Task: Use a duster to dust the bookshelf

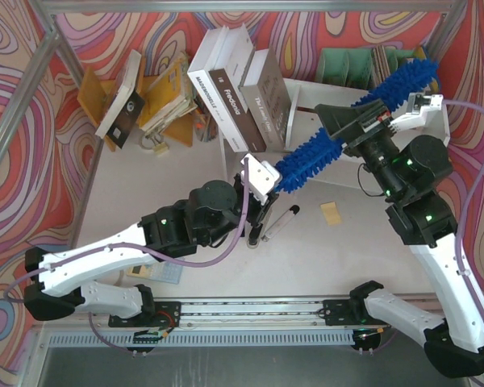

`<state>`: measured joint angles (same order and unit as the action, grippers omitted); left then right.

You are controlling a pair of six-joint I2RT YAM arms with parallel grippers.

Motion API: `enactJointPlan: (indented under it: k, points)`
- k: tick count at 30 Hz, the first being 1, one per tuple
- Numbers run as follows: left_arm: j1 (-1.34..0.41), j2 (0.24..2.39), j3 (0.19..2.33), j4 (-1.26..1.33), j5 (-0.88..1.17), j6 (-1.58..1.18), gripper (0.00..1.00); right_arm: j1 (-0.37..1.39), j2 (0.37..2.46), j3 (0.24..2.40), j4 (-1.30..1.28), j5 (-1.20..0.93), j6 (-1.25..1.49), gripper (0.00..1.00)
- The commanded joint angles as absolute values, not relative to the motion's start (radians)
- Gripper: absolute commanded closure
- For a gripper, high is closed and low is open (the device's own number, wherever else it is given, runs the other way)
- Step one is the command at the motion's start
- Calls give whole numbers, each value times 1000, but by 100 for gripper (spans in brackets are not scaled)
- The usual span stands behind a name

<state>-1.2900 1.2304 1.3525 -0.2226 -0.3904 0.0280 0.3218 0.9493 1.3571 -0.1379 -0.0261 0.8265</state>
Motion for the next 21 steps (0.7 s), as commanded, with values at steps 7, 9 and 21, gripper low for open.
enactJointPlan:
  k: [7, 9, 21]
  points:
    - [-1245, 1203, 1377, -110, -486, 87, 100, 324, 867, 1359, -284, 31, 808, 8]
    - [-1245, 1200, 1380, -109, -478, 91, 100, 324, 861, 1345, -283, 36, 809, 7]
    - [-1246, 1136, 1322, -44, -214, 28, 100, 324, 979, 1321, -194, 6, 894, 11]
